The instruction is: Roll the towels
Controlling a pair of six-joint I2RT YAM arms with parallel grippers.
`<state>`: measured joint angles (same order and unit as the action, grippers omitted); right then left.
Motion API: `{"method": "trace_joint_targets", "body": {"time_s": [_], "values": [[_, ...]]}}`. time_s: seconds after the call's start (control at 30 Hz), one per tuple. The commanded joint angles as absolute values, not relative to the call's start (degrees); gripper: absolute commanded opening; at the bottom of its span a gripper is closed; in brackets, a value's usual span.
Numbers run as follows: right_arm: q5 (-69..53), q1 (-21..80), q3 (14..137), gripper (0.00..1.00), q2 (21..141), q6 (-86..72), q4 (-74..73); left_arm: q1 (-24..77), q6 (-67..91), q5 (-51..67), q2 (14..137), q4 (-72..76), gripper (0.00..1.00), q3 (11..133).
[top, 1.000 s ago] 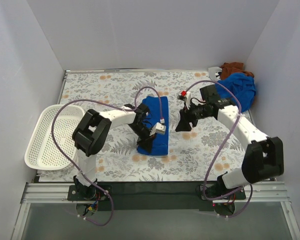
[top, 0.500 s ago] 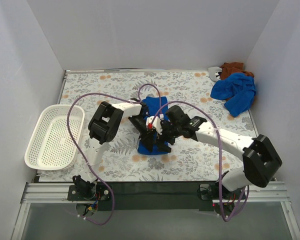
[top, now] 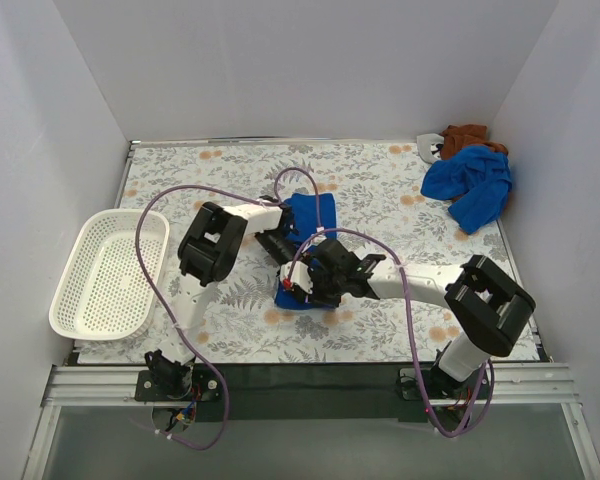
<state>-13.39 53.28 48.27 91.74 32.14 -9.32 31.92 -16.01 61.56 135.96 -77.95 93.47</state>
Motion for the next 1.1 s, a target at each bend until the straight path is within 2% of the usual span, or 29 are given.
{"method": "trace_joint_targets", "body": {"time_s": [0.0,0.23,0.27,0.5,0.6,0.67,0.77,0.8,0.93,1.07], "values": [[-16.16,53.53,47.11,0.02,93.52,30.85,-12.82,31.03,-19.95,45.26,134.57,-64.96,0.25,89.39],[-28.55,52.39,49.83,0.01,90.35,29.01,-23.28,24.88,-23.46,51.06,123.58,-67.23,0.38,85.61],[-29.7,52.3,50.62,0.01,89.57,28.39,-25.03,23.92,-24.08,51.15,122.36,-67.5,0.45,85.43],[-40.24,48.43,52.82,0.01,91.84,24.35,-27.42,11.53,-25.23,52.82,115.76,-66.72,0.47,86.75],[-44.62,45.19,54.4,0.01,96.4,23.91,-28.12,10.29,-24.09,52.82,109.18,-62.34,0.47,83.07],[-47.45,42.2,56.51,0.01,100.26,23.82,-29.35,10.46,-21.2,52.03,103.83,-57.59,0.47,76.25],[-52.99,38.59,57.65,0.01,104.31,24.43,-30.23,14.31,-20.3,45.03,90.56,-46.96,0.47,64.4],[-55.17,37.8,57.74,0.01,105.2,24.78,-30.23,18.68,-20.56,42.39,83.83,-42.84,0.47,61.55],[-58.18,35.77,57.83,0.01,108.36,25.31,-30.15,31.36,-19.25,32.27,71.06,-32.63,0.5,48.28],[-59.94,35.42,58.53,0.01,111.61,25.66,-30.23,41.64,-17.4,25.59,68.29,-25.94,0.51,42.02]]}}
